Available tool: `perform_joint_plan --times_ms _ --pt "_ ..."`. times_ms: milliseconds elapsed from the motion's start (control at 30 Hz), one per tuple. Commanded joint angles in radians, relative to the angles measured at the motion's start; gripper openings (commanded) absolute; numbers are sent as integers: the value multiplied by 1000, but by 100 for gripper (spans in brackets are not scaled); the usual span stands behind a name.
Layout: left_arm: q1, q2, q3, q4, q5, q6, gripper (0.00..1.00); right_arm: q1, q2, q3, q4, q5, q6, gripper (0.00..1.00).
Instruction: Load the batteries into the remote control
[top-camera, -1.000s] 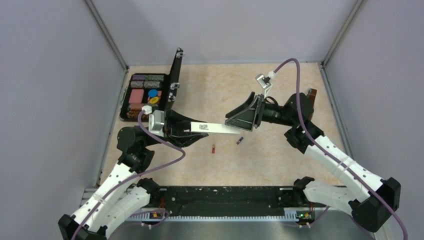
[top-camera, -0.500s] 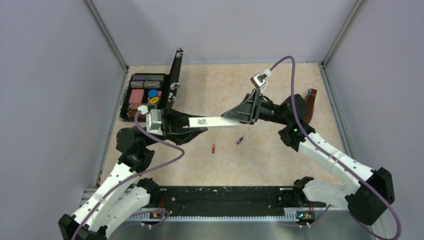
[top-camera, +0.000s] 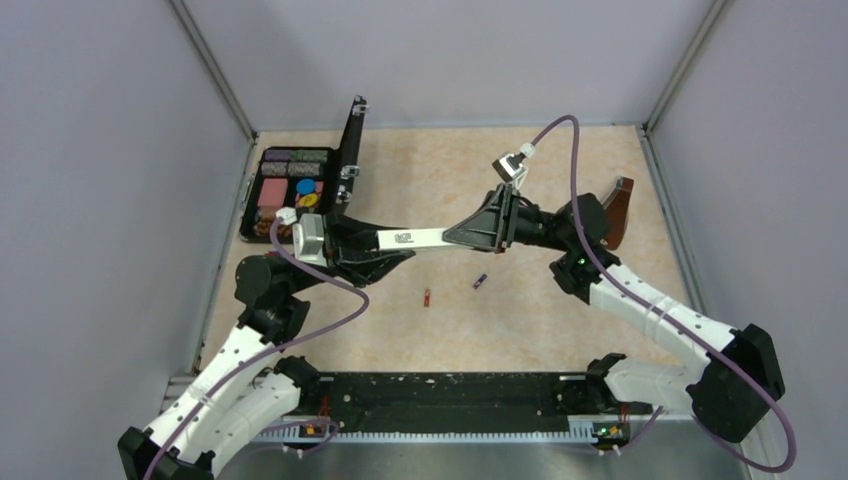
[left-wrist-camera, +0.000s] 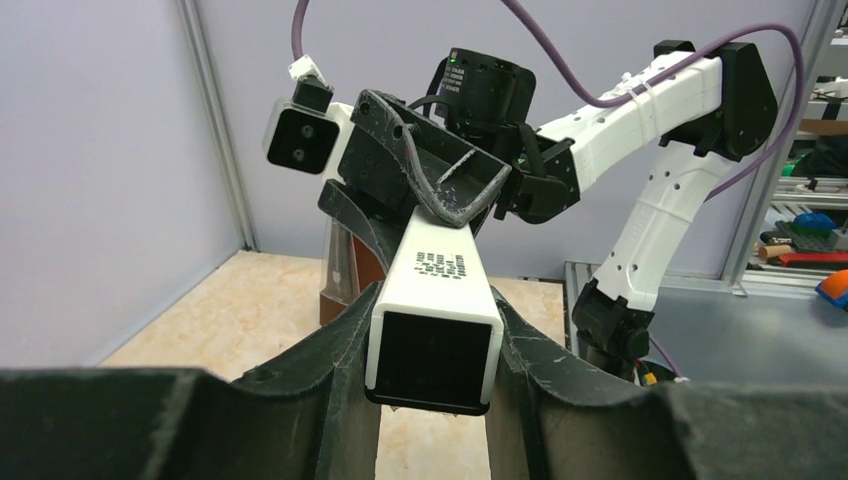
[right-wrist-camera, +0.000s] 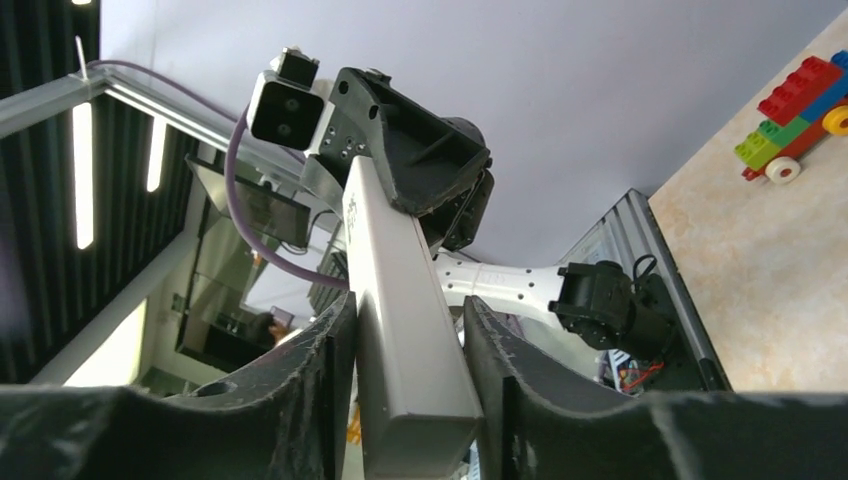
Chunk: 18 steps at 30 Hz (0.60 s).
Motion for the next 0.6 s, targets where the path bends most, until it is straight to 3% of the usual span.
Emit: perform_joint_plan --times_ms 0,167,267,367,567 --pt "-2 -8 7 78 -21 -23 0 12 12 -51 98 -6 39 35" --pt "3 -23 15 32 -5 12 0 12 17 -88 150 -14 72 13" --pt "9 -21 30 -1 25 23 0 10 16 -92 147 -18 68 7" --pt "12 -15 36 -16 36 31 0 10 14 -94 140 -21 62 9" --pt "13 -16 40 -39 30 44 0 10 7 -82 100 -14 43 32"
